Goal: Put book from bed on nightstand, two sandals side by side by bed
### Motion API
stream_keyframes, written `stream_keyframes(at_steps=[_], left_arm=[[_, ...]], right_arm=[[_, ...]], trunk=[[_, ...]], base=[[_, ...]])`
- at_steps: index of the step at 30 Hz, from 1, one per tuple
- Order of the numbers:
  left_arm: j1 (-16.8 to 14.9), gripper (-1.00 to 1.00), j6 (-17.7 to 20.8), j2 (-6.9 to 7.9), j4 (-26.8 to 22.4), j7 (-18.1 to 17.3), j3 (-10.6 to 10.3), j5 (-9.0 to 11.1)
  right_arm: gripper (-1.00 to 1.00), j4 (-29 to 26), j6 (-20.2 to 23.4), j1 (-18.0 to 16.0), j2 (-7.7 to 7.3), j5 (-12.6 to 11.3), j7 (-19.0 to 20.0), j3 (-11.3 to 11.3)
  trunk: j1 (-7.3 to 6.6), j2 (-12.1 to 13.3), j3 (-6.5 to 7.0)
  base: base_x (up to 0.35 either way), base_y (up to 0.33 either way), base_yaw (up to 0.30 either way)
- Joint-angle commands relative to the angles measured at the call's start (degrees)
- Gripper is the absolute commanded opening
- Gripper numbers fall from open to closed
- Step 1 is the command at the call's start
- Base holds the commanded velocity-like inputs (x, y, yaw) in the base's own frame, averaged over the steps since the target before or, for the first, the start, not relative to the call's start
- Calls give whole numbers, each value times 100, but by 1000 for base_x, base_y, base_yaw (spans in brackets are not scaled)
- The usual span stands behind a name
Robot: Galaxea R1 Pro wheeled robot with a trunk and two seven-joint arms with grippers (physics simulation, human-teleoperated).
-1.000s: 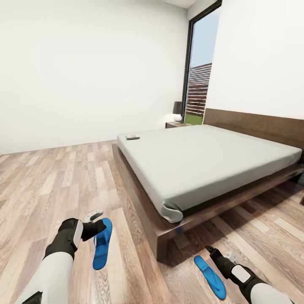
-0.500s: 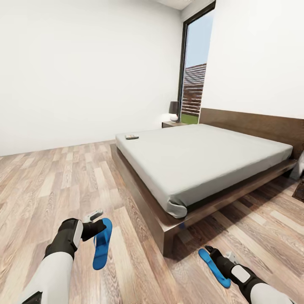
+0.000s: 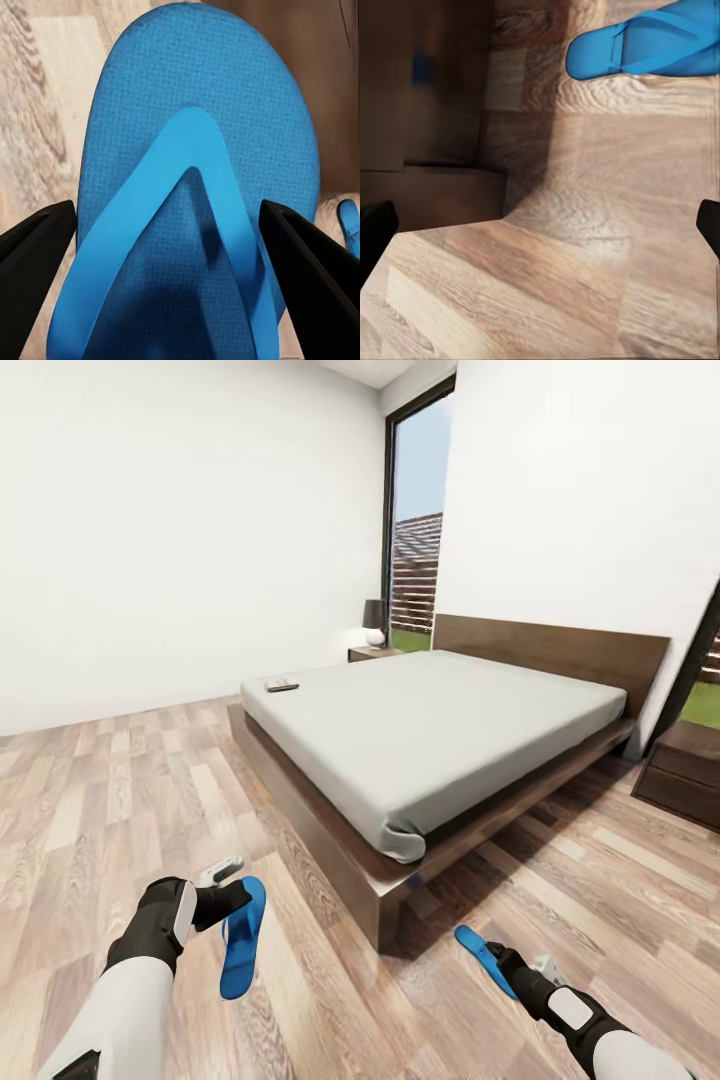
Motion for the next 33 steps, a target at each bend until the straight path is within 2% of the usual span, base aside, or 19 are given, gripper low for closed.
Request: stream_keyframes(at_steps=[1, 10, 33], left_arm=[[-5, -100, 21, -7, -9, -51, 35, -59], [-5, -100, 21, -13, -4, -49, 35, -59], [-5, -100, 21, -13, 45, -49, 35, -59]], right_arm=[[100, -6, 36, -2, 0, -59, 7, 5], [100, -6, 37, -2, 0, -59, 7, 5], [100, -6, 35, -2, 0, -59, -2, 5]], trunk=[[-2, -2, -6], [-2, -2, -6], [-2, -2, -6]], base=[[-70, 178, -268], [-25, 123, -268], [-1, 17, -265]])
